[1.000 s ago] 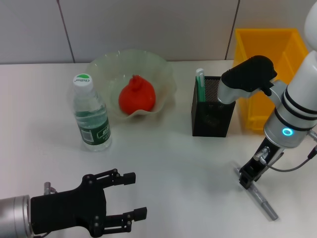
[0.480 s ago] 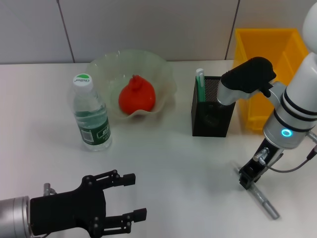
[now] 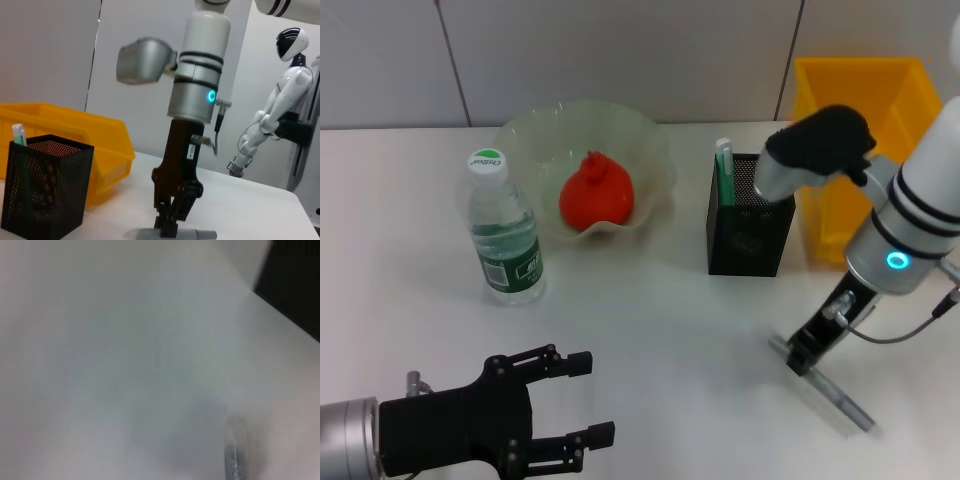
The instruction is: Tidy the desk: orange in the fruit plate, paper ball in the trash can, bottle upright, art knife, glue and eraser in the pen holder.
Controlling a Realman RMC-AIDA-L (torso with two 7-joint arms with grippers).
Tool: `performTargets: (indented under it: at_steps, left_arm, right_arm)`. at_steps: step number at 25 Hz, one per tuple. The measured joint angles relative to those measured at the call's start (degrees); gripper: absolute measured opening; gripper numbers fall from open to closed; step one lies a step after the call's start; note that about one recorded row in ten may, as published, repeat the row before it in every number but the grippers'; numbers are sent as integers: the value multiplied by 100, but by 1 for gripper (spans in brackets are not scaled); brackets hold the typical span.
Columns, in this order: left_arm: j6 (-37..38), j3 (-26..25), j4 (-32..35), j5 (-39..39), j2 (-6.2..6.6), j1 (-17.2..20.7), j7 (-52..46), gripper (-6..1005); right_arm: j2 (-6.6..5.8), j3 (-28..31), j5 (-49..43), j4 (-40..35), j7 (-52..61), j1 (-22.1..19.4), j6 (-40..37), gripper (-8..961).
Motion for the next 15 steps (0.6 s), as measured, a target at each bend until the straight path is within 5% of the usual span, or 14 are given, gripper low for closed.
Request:
performTargets:
  at_steps: [7,10,15]
  left_arm:
    - [0,-8,0,1,9,1,2,798]
    - [0,-21,0,0,9,1,3,798]
    - [-1,-29,0,-22,8,2,2,798]
  right_arm:
    - [-11,713,695,-1407,-906,-559,-319,132]
    - [-11,1473,1793,-2054,-2054,-1043,-282,130]
    - [-15,2396,3176,-2027,-3265,-1412,-239,128]
